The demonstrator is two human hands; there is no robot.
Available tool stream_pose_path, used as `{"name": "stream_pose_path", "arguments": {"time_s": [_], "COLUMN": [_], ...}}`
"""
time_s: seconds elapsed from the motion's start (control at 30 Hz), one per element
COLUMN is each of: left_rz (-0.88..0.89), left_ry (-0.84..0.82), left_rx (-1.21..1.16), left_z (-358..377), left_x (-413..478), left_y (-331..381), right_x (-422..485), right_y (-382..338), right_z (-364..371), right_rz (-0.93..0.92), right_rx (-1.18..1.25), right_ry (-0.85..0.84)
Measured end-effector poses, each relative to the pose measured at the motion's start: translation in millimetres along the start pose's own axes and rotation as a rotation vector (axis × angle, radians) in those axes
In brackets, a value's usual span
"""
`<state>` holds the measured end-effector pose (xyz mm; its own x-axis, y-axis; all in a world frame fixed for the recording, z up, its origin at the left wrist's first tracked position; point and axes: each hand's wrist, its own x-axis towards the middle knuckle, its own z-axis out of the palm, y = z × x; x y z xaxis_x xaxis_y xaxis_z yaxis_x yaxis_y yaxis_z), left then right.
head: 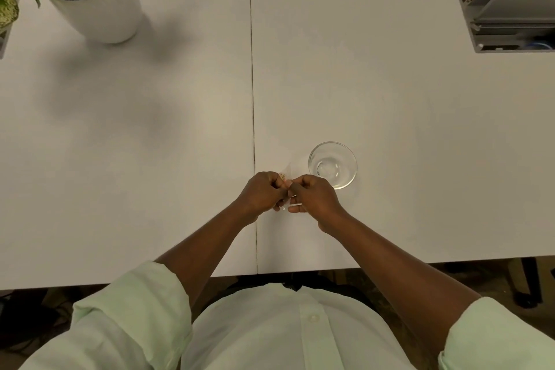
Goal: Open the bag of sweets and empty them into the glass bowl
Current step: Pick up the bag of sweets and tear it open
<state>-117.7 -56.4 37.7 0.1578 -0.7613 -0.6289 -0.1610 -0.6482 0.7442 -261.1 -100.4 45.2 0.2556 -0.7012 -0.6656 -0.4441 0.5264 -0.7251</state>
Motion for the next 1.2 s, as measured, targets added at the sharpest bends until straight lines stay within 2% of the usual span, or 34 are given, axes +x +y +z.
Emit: {"name": "stream_pose_path", "arguments": {"time_s": [0.27,0.43,0.67,0.9,1.03,1.2], "left_rz": [-0.123,-0.094,-0.036,-0.096,-0.087,-0.033], "left_ry": [-0.059,-0.016,0.006,0.027,0.037,0.061], "left_rx": [-0.313,-0.251,-0.161,-0.293,-0.288,-0.199], "left_z": [-5,-2,3,2,3,5], "left_x": [-6,-10,-11,-11,-12,-14], "left_y": [-7,-8,-8,-12,-12,-10], "right_x": [-3,-6,-5,-5,-8,-11], "right_y": [-2,0,1,1,1,1], "right_z": [-1,2,5,-1,0,5], "right_rz": [0.021,0.031,-0.017,0.032,0.040,-0.018], "right_rx": [0.005,0.018,-0.158,-0.038,0.010,-0.197], "right_ry": [-0.012,0.014,0.072,0.019,0.028,0.053]}}
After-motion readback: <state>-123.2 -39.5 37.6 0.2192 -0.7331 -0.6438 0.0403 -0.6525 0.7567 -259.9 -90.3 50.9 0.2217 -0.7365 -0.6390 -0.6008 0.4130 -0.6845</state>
